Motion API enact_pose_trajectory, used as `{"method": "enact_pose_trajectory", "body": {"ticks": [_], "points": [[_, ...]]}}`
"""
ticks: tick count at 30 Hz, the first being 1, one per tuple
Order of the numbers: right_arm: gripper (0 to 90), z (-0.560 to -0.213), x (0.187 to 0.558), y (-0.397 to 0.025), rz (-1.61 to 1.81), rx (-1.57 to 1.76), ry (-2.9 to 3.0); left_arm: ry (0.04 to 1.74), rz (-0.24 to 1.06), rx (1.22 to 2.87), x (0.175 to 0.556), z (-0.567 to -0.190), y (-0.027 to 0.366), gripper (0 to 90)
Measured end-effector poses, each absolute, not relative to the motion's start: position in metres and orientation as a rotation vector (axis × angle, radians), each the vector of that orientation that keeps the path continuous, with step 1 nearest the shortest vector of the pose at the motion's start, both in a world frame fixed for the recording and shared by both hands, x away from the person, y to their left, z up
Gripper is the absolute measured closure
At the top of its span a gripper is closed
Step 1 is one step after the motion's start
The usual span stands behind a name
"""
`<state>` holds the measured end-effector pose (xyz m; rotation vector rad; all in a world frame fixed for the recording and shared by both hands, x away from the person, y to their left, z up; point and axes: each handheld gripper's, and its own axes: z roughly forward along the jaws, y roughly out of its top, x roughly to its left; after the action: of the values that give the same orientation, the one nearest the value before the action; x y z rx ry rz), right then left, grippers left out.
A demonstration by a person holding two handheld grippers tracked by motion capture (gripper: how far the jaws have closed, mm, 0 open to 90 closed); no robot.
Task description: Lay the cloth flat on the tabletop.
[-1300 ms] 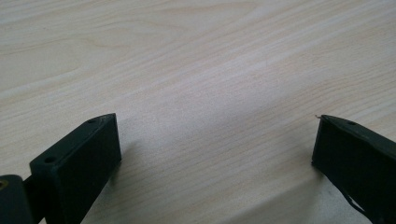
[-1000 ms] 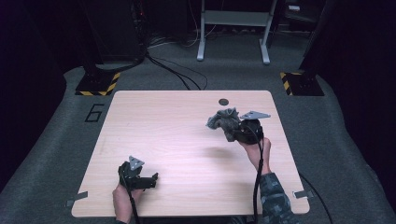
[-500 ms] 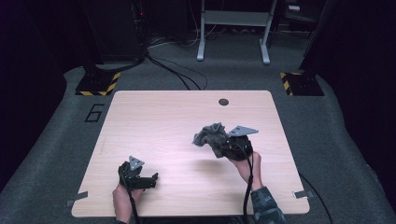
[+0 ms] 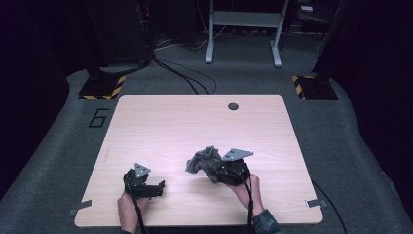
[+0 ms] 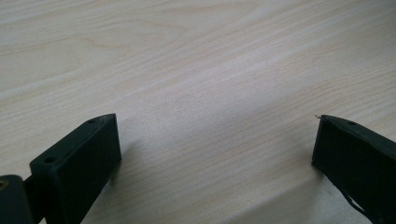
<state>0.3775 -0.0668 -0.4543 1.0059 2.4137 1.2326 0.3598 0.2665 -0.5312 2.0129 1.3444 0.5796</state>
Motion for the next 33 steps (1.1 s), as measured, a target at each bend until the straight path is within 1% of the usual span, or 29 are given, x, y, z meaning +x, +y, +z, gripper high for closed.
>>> {"method": "enact_pose_trajectory", "body": {"ticks": [5, 8, 10, 11, 13, 14, 16, 19, 21, 22, 24, 29, 32, 33], "points": [[61.9, -0.465, 0.369, -0.057, 1.192, 0.951, 2.456, 1.345, 0.579, 2.012, 0.36, -0.531, 0.267, 0.8], [61.2, -0.479, 0.366, -0.049, 1.125, 0.935, 2.494, 1.36, 0.581, 1.997, 0.36, -0.532, 0.266, 0.9], [59.0, -0.49, 0.368, -0.045, 1.1, 0.926, 2.526, 1.361, 0.582, 1.996, 0.36, -0.532, 0.266, 0.9], [56.1, -0.495, 0.369, -0.043, 1.079, 0.912, 2.537, 1.361, 0.581, 1.996, 0.36, -0.531, 0.266, 0.9], [45.2, -0.499, 0.367, -0.04, 1.046, 0.938, 2.533, 1.362, 0.584, 1.996, 0.36, -0.531, 0.266, 0.8], [41.5, -0.499, 0.367, -0.04, 1.053, 0.952, 2.533, 1.355, 0.591, 2.006, 0.36, -0.531, 0.267, 0.8], [30.8, -0.496, 0.369, -0.041, 1.048, 0.926, 2.514, 1.348, 0.585, 2.015, 0.361, -0.531, 0.267, 0.8], [21.8, -0.489, 0.366, -0.048, 1.089, 0.911, 2.504, 1.328, 0.589, 2.018, 0.36, -0.53, 0.267, 1.8], [21.1, -0.482, 0.365, -0.052, 1.107, 0.918, 2.497, 1.318, 0.562, 2.013, 0.36, -0.528, 0.269, 3.4], [21.6, -0.48, 0.364, -0.055, 1.118, 0.917, 2.488, 1.32, 0.522, 2.001, 0.361, -0.527, 0.27, 3.1], [23.4, -0.471, 0.362, -0.061, 1.156, 0.928, 2.459, 1.312, 0.501, 1.971, 0.36, -0.521, 0.269, 3.6], [35.2, -0.453, 0.367, -0.074, 1.178, 0.976, 2.385, 1.212, 0.424, 1.967, 0.36, -0.501, 0.26, 8.3], [40.8, -0.447, 0.377, -0.078, 1.174, 1.011, 2.357, 1.146, 0.406, 1.99, 0.362, -0.493, 0.246, 10.8], [41.2, -0.447, 0.381, -0.079, 1.171, 1.019, 2.354, 1.127, 0.4, 2.0, 0.362, -0.491, 0.242, 11.4]]}}
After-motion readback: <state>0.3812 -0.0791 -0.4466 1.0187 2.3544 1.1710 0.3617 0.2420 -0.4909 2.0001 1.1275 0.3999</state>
